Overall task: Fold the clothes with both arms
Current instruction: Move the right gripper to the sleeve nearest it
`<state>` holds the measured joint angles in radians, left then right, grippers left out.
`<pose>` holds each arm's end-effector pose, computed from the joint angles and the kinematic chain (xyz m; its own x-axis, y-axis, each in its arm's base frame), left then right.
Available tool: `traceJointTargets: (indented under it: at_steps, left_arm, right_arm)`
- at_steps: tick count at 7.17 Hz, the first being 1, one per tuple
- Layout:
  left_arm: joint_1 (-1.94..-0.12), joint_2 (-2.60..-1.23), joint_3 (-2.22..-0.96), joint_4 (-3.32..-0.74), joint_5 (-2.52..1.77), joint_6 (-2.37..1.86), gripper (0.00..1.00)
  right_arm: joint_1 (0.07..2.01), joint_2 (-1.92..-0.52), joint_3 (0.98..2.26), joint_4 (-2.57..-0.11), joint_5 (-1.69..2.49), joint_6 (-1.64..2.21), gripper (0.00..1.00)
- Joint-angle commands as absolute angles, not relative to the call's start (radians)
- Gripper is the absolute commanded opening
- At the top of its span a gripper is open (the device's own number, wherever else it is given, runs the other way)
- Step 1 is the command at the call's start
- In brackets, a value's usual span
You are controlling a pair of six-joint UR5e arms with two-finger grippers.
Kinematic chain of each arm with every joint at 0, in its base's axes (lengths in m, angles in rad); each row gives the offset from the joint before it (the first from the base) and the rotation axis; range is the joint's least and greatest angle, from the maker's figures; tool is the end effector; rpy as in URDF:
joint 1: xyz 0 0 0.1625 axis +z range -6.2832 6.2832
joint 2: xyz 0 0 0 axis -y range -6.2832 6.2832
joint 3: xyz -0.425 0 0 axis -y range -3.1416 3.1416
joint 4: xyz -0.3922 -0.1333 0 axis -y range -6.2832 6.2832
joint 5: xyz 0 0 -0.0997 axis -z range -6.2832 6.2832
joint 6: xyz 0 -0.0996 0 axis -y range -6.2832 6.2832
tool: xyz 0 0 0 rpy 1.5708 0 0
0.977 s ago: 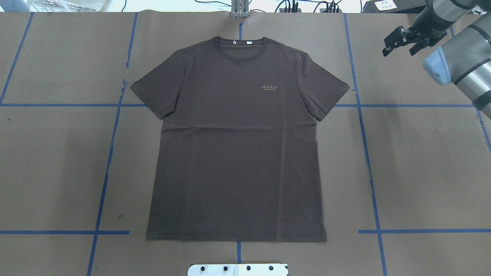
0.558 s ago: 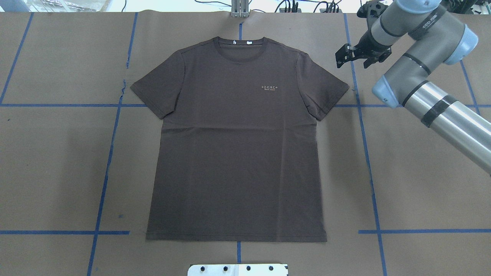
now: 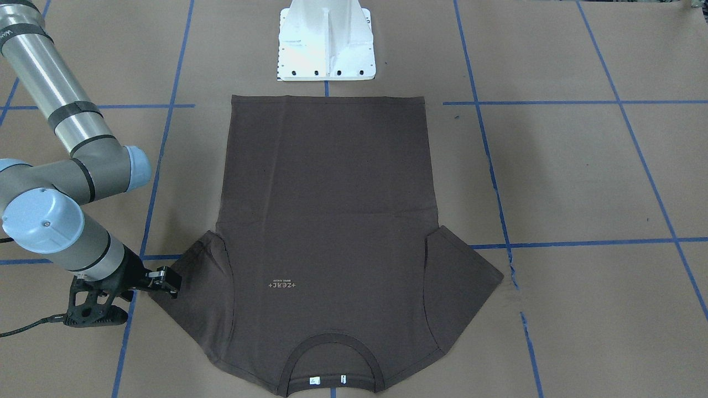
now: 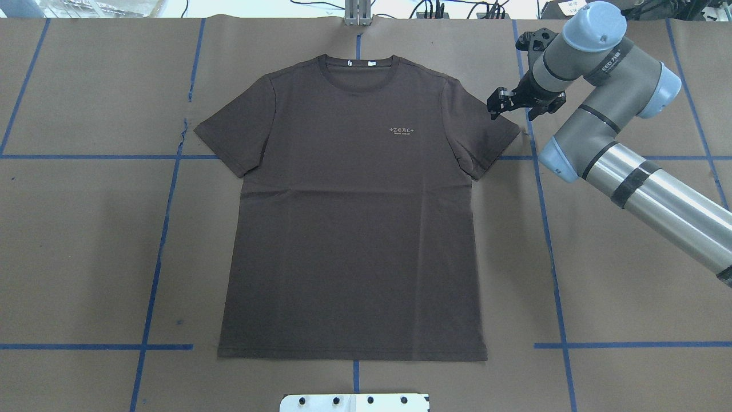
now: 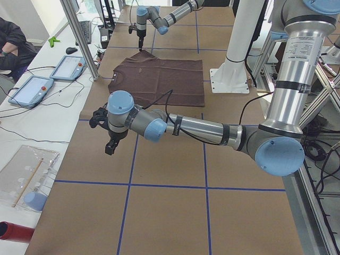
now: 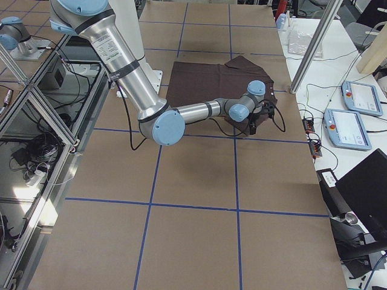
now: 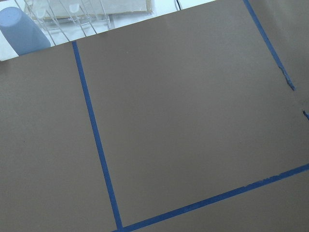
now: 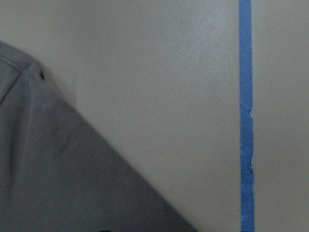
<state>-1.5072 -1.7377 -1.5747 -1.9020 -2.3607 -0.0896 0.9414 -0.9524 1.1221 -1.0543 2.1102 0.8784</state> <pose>-0.0257 -0.5810 0.5284 0.6830 0.3060 -0.6632 0.0054 0.9059 0.4235 -0.3835 -0.6661 0.4455 0.6710 -0.0090 0.7414 -0.0957 0.9905 0.0986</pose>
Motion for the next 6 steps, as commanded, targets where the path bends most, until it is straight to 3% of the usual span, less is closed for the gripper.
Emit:
traceJointTargets:
  at_steps: [1, 2, 3, 4, 6]
  left_arm:
    - [-1.506, -1.738, -1.574, -1.902, -2.361, -0.089, 1.00]
    - [-1.506, -1.738, -1.575, -1.902, -2.361, -0.090, 1.00]
    - [-1.506, -1.740, -1.575, -1.901, -2.361, -0.091, 1.00]
    - [-1.508, -1.740, -1.575, -1.902, -2.361, -0.092, 1.00]
    - [-1.508, -1.743, -1.575, -1.901, -2.361, -0.092, 1.00]
  right_arm:
    - [0.933, -0.950, 1.111, -1.066, 2.108, 0.877, 0.85]
    - [0.933, -0.951, 1.109, -1.066, 2.108, 0.876, 0.85]
    - [0.933, -0.951, 1.103, -1.068, 2.108, 0.876, 0.74]
    - [0.933, -0.951, 1.100, -1.068, 2.108, 0.876, 0.35]
    - [0.931, -0.951, 1.098, -1.068, 2.108, 0.871, 0.03]
